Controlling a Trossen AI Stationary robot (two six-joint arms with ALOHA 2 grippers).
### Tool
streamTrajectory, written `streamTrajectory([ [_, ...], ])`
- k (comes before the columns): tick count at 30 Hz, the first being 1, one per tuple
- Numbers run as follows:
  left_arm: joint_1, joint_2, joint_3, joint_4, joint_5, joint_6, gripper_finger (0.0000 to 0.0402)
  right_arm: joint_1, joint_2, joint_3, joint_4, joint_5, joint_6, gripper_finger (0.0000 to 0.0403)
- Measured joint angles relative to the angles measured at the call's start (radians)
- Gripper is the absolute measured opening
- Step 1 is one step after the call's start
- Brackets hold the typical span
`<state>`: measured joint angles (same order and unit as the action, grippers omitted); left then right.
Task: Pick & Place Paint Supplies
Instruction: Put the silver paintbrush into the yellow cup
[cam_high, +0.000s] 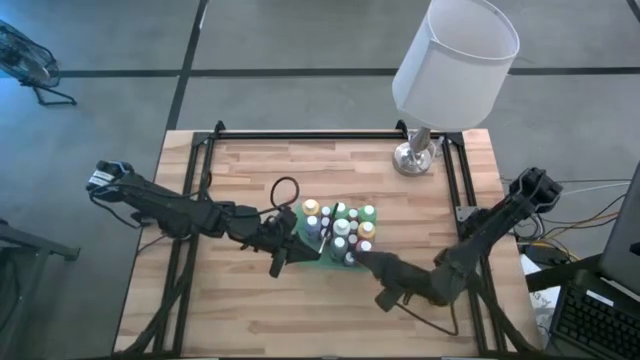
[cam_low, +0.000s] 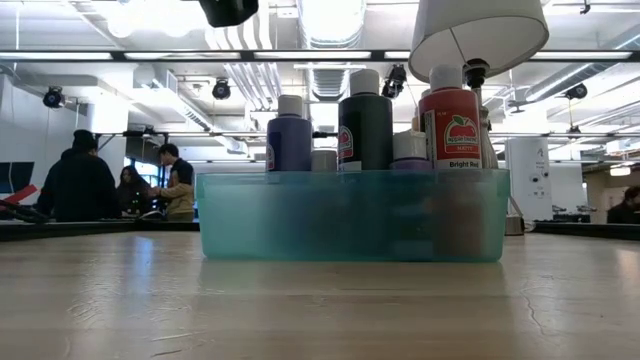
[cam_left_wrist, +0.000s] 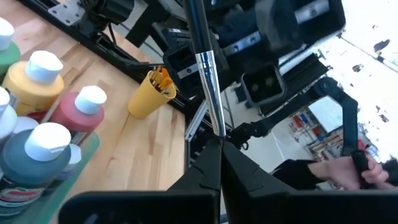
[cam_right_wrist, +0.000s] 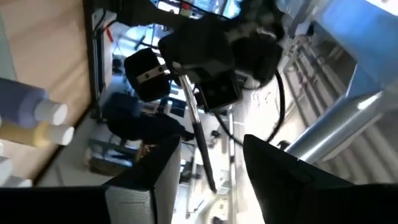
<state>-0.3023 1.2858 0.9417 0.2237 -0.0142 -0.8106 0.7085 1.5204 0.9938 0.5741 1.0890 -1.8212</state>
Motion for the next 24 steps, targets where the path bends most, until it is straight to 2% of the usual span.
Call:
streamTrajectory([
  [6, 0.0, 0.0, 0.0, 0.001, 0.0, -0.047, 0.0, -0.051, 0.113, 0.091, -0.002, 0.0, -0.139, 0.0169],
  [13, 0.0, 0.0, 0.0, -0.002, 0.03, -0.065, 0.0, -0.086, 0.223, 0.205, -0.002, 0.017, -0.223, 0.0168],
  [24, -0.001, 0.001, 0.0, -0.023, 0.058, -0.101, 0.0, -0.138, 0.244, 0.232, 0.0, 0.037, -0.218, 0.0129],
])
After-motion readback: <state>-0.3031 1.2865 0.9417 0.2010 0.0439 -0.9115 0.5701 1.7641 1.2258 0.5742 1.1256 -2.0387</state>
